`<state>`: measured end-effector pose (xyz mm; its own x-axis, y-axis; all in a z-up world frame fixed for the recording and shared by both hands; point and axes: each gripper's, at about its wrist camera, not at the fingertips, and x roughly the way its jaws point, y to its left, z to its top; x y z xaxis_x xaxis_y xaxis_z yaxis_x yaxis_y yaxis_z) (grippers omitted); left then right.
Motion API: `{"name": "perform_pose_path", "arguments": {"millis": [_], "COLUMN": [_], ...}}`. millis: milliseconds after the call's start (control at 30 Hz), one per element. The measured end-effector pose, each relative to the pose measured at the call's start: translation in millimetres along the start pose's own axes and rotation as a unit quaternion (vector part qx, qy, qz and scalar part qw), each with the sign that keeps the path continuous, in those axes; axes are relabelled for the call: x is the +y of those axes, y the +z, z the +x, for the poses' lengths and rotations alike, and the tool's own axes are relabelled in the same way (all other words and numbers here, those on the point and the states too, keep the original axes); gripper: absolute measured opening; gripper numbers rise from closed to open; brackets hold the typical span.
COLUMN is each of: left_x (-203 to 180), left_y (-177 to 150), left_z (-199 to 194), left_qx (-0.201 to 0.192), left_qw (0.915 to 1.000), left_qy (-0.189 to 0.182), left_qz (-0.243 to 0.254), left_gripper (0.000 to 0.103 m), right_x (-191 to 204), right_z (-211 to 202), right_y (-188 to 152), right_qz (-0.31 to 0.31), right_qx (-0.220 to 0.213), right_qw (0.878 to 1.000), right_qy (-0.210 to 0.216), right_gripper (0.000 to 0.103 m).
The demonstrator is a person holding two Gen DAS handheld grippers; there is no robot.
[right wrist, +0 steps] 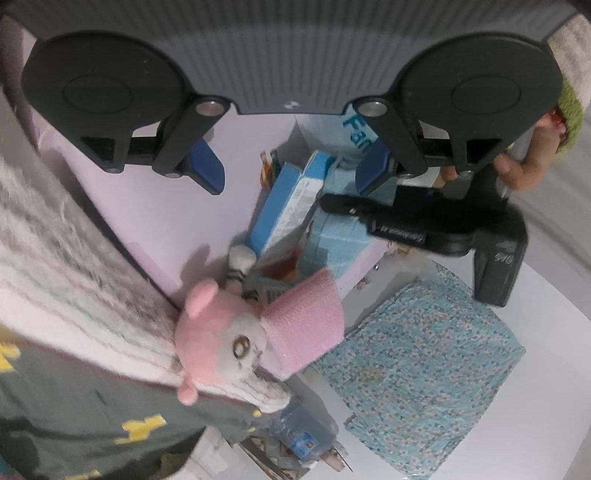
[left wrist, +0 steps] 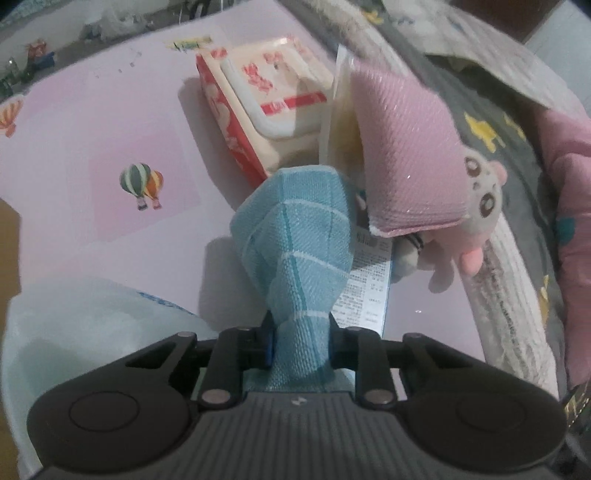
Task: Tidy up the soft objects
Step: 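Grasp the blue towel with the left tool while the right tool grasps the pink mesh sponge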
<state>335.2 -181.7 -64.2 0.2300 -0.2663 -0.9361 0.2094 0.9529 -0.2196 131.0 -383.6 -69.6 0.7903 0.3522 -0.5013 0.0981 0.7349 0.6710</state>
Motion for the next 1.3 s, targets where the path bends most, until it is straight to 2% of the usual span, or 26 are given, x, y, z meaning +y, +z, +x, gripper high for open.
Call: {"name": "perform_pose_path", "arguments": {"millis": [167,300,433,567,667,767,900,967,1000,1100,1167,1300], "left_x": [8.0,14.9,25.3,38.0,47.9,58.0,66.9,70.2,71.5,74.4,76.4,82.5], "left_y": [-10.9,-17.9,-22.6,-26.2,-28.8,-31.5,-36.0,-39.7,-41.2,-48.6,-56.0,-70.0], "left_z": [-26.3,-45.5,-65.0,-85.2,-99.7,-110.4,-125.6,-133.9,-137.9,-151.5,-160.6,-180.6], "left_qx": [-0.027,-0.051,-0.073,-0.094,-0.110,-0.121,-0.135,-0.142,-0.146,-0.159,-0.167,-0.185], "left_qw": [0.9994,0.9981,0.9960,0.9933,0.9910,0.9885,0.9861,0.9849,0.9843,0.9822,0.9809,0.9776], "left_qy": [-0.018,-0.028,-0.035,-0.039,-0.041,-0.043,-0.046,-0.049,-0.050,-0.054,-0.056,-0.059], "left_qz": [-0.013,-0.021,-0.037,-0.054,-0.065,-0.079,-0.085,-0.086,-0.085,-0.084,-0.084,-0.081], "left_gripper": [0.024,0.024,0.024,0.024,0.024,0.024,0.024,0.024,0.024,0.024,0.024,0.024], "right_x": [17.4,34.4,49.3,61.8,72.7,80.3,88.2,88.4,87.9,88.7,89.5,85.9], "right_z": [14.4,33.3,52.3,82.2,108.0,132.4,140.3,139.9,140.6,141.0,137.0,104.7], "right_y": [24.7,49.7,78.3,104.2,114.5,113.1,91.1,81.6,75.9,64.0,59.9,45.3], "right_qz": [-0.039,-0.082,-0.125,-0.178,-0.237,-0.286,-0.330,-0.345,-0.348,-0.350,-0.327,-0.262], "right_qx": [-0.026,-0.041,-0.055,-0.039,-0.012,0.018,0.039,0.045,0.048,0.050,0.047,0.005], "right_qw": [0.999,0.995,0.990,0.980,0.967,0.951,0.936,0.930,0.928,0.926,0.933,0.955], "right_qy": [-0.004,-0.025,-0.045,-0.074,-0.094,-0.116,-0.116,-0.118,-0.123,-0.131,-0.140,-0.141], "right_gripper": [0.079,0.079,0.085,0.088,0.091,0.091,0.091,0.099,0.099,0.099,0.099,0.099]}}
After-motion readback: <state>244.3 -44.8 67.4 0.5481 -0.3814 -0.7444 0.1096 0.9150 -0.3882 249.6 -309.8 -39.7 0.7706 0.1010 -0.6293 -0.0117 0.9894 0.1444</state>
